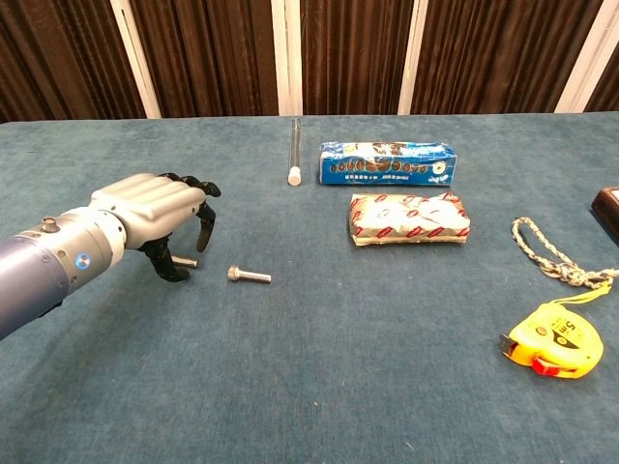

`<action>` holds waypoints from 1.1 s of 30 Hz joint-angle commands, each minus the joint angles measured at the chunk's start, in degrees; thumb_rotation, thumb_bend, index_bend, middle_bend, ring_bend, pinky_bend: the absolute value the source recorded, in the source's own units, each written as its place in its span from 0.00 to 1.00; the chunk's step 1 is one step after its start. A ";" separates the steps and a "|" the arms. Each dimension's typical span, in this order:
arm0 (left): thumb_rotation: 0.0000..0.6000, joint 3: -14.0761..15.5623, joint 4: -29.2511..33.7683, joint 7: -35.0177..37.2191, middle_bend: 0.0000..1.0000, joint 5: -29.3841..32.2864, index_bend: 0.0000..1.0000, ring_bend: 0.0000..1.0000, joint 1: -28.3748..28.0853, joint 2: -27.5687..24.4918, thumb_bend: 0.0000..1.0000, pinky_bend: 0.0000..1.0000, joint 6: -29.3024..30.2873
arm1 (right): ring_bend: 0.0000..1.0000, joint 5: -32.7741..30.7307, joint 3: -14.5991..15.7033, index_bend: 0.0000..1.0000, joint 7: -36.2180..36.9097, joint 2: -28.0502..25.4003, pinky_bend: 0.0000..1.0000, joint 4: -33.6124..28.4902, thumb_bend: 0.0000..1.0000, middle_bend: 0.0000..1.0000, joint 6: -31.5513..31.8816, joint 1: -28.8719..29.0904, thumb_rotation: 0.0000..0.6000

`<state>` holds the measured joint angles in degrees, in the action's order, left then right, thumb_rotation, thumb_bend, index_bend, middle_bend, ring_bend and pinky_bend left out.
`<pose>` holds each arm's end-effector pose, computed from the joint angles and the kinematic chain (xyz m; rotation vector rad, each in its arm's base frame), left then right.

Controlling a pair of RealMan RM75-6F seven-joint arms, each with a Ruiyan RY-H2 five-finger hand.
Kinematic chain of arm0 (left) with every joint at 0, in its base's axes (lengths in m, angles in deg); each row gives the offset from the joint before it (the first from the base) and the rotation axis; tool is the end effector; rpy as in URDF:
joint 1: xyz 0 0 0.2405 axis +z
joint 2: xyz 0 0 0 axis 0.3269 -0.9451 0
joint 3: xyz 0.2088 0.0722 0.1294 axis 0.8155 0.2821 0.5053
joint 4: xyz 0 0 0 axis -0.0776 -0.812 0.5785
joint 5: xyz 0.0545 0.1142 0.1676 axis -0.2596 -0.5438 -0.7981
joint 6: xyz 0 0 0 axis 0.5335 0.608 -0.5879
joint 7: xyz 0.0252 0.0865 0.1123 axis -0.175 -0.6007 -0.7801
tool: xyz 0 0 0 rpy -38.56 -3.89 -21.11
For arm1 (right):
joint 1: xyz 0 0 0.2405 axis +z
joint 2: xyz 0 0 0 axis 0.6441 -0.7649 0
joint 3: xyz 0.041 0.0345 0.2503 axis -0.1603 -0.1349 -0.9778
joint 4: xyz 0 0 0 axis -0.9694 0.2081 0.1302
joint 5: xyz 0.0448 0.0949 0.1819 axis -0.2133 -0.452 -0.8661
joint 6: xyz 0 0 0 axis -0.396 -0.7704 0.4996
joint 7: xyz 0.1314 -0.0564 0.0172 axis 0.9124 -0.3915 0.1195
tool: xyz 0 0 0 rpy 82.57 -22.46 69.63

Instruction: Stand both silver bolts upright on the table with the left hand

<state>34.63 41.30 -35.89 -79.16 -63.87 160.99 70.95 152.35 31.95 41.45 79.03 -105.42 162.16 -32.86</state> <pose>-0.1379 0.3237 -0.0691 -1.8598 -0.6944 -0.6204 -0.3375 -0.2086 0.1578 1.2981 -0.9716 0.8756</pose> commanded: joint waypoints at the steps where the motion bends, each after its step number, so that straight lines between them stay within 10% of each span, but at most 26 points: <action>1: 1.00 0.10 -0.19 0.05 0.05 -0.38 0.51 0.00 -0.03 0.25 0.40 0.00 0.05 | 0.06 -0.02 -0.01 0.15 0.05 0.00 0.00 0.01 0.15 0.09 0.03 -0.03 1.00; 33: 1.00 0.24 -2.71 -1.51 0.05 -0.87 0.55 0.00 0.29 1.77 0.46 0.00 0.38 | 0.06 -0.75 -0.38 0.15 -0.07 0.28 0.00 -0.04 0.15 0.09 -0.04 -0.13 1.00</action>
<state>34.85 38.62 -37.37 -80.02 -63.59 162.74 71.32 151.60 31.57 41.39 79.31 -105.46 162.12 -33.00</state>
